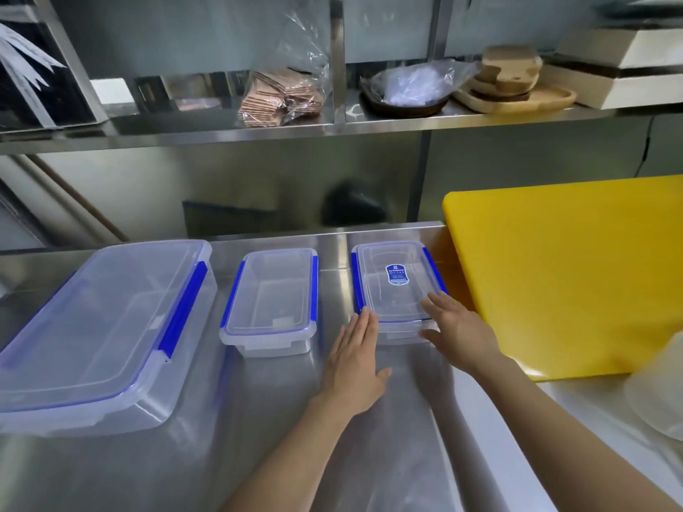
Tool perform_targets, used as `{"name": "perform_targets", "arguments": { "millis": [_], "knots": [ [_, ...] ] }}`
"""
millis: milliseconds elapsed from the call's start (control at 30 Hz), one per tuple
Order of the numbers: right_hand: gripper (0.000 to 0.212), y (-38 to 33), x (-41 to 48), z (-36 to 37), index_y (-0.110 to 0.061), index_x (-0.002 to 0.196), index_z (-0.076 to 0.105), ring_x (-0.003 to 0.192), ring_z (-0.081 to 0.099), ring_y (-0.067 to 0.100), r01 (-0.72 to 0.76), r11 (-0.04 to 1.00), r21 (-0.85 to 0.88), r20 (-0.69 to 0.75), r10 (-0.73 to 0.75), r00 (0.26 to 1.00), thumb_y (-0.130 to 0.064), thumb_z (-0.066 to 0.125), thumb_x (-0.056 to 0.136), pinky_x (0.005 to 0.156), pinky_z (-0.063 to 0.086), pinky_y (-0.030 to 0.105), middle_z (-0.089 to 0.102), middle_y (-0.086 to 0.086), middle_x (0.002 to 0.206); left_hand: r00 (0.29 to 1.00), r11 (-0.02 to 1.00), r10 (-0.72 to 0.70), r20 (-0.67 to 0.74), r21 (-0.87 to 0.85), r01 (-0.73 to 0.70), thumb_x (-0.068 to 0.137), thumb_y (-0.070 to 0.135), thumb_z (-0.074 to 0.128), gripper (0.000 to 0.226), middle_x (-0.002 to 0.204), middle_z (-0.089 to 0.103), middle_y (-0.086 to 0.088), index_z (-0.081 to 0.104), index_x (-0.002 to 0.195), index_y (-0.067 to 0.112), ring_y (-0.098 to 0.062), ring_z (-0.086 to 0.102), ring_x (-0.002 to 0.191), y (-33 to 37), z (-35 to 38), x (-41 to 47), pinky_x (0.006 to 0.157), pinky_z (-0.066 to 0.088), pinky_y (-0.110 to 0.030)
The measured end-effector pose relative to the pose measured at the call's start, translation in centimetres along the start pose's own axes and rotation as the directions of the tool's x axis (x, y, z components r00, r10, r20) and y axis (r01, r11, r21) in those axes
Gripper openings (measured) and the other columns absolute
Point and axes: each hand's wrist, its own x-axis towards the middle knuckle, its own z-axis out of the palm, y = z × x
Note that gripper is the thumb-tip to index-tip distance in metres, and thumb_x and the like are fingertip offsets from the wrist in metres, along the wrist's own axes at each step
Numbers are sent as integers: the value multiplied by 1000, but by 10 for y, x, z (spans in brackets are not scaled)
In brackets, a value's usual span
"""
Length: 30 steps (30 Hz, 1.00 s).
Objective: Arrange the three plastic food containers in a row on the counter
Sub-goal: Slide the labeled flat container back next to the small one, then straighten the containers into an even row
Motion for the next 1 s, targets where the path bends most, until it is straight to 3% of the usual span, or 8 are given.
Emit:
{"name": "perform_targets", "arguments": {
  "millis": [100,267,400,500,633,767,867,1000],
  "knots": [
    [57,-14,-2,-7,-19,133,35,130,39,24,-28,999,-37,28,29,999,-40,57,85,101,40,36,41,5,144,996,1000,-14,-90,-13,13,89,43,48,73,158,7,1,8,146,22,-13,1,144,-3,-20,-6,114,-2,-27],
    [66,-59,-5,-24,-22,139,30,128,43,24,-17,997,76,-96,24,995,-52,52,84,102,41,40,43,3,144,920,996,-85,-383,-26,81,85,49,52,59,137,50,-1,39,134,19,-20,44,126,-20,-69,-28,106,33,-34],
    [71,-102,-7,-32,-24,141,26,131,40,25,49,982,183,-57,-39,998,-57,49,83,105,38,42,40,4,146,851,984,-172,-497,-42,175,84,52,52,55,130,56,-2,45,128,20,-22,51,117,-58,-113,-52,97,41,-36],
    [72,-137,-10,-32,-21,139,27,124,45,27,90,958,273,-74,-72,995,-57,50,82,98,43,42,45,7,141,789,962,-228,-571,-6,274,83,46,56,50,121,61,-9,52,121,14,-29,53,111,-95,-141,-72,94,40,-42],
    [78,-193,-9,-20,-25,142,20,128,43,26,81,902,423,-34,-74,997,-62,49,80,98,43,42,38,4,147,713,895,-360,-601,-7,446,81,45,60,55,127,56,-13,49,125,14,-34,47,117,-149,-166,-104,98,35,-47],
    [82,-259,-10,2,-22,144,16,134,36,24,21,763,646,49,-69,996,-58,54,80,107,34,39,31,5,150,696,805,-514,-501,-1,594,84,57,46,66,149,32,-9,30,139,25,-28,24,137,-204,-179,-134,113,17,-48],
    [83,-304,-7,19,-17,144,15,138,30,23,-39,671,740,123,-77,989,-53,56,81,112,28,38,27,7,153,666,728,-610,-428,29,685,83,67,34,68,156,17,-5,21,141,36,-24,7,143,-234,-181,-158,114,3,-50],
    [72,-384,-6,42,-19,139,24,131,39,22,-102,591,800,194,-94,976,-48,57,82,103,30,29,39,5,145,613,665,-703,-361,-28,747,79,74,26,66,158,5,-2,21,139,46,-26,-2,144,-300,-204,-197,114,-2,-55]
  ]
}}
